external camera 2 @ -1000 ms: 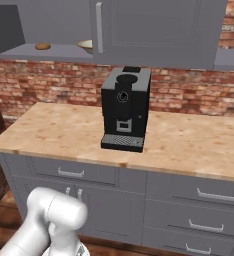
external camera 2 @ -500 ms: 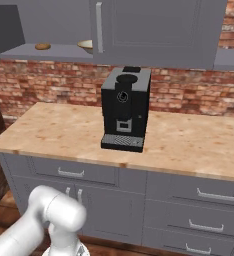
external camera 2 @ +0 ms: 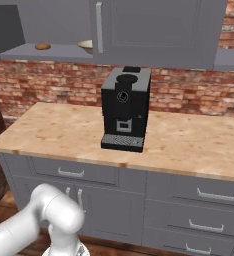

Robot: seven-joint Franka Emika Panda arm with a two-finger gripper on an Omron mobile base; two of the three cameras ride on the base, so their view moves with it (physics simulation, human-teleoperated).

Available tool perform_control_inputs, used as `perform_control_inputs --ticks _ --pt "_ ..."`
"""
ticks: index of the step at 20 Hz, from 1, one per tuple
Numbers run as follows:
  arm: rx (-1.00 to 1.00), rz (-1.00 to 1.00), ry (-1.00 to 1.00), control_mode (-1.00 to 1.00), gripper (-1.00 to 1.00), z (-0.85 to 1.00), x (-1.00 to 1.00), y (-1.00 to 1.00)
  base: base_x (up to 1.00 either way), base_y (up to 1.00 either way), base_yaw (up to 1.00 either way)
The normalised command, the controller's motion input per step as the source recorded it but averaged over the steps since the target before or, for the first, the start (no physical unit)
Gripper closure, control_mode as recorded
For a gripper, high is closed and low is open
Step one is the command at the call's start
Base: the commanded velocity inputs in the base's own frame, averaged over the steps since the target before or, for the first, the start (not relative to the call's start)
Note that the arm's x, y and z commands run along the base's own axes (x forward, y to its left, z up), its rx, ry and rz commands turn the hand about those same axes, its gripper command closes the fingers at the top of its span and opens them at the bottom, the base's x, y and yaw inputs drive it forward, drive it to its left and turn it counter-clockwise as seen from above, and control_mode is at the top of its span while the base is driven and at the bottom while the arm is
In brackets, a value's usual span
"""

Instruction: Pick the mug and place it in the sink. Pick the bowl and place it in the open cabinet and then close the cabinet.

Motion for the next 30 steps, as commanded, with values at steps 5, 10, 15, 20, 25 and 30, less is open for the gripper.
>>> perform_control_inputs --ticks 5,10,15,20,25,30 --pt "0.04 -0.11 0.10 -1.00 -1.00 -0.26 0.41 0.29 0.00 0.00 0.00" --pt "0.02 -0.08 0.07 -1.00 -1.00 -0.22 0.32 0.24 0.00 0.00 0.00" --pt "0.02 -0.06 0.08 -1.00 -1.00 -0.18 0.38 0.12 0.00 0.00 0.00" --pt "0.03 -0.04 0.07 -1.00 -1.00 -0.16 0.47 0.02 0.00 0.00 0.00" --pt "0.01 -0.01 0.05 -1.00 -1.00 -0.10 0.53 0.01 0.00 0.00 0.00" --pt "0.00 -0.02 0.06 -1.00 -1.00 -0.19 0.55 0.06 0.00 0.00 0.00"
